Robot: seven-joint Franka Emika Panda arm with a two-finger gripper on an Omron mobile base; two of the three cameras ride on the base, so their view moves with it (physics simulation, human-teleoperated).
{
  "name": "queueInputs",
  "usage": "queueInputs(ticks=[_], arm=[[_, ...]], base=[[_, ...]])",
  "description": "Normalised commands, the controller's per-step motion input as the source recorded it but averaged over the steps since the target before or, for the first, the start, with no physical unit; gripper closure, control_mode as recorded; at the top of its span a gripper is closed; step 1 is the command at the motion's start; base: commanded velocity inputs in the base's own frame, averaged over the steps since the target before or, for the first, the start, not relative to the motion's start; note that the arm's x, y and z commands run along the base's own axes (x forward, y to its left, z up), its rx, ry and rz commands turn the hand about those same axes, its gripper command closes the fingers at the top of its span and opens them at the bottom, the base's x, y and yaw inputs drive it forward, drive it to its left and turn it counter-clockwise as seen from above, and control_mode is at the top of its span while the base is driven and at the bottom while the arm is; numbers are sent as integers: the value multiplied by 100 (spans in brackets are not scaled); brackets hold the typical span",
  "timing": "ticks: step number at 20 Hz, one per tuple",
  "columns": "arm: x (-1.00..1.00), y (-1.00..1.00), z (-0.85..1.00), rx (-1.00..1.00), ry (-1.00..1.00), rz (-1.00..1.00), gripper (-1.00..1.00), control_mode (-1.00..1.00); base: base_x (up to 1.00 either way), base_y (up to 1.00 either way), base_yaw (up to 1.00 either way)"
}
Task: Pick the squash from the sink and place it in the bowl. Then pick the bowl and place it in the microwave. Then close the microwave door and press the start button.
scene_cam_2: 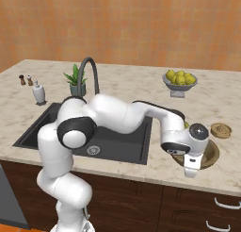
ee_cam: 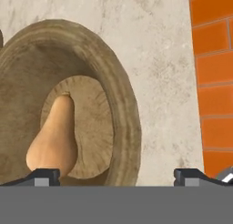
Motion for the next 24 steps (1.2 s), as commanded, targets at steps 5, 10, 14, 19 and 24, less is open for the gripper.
queueInputs(ticks=[5, 10, 14, 19, 24], arm=[[2, -23, -10, 0, -3, 0, -100, -100], [11, -9, -14, 0, 0, 0, -100, -100], [20, -2, -13, 0, 0, 0, -100, -100], [24, 0, -13, 0, 0, 0, 100, -100], [6, -1, -18, 0, 0, 0, 100, -100]], base=[[0, 0, 0], [0, 0, 0], [0, 0, 0], [0, 0, 0], [0, 0, 0]])
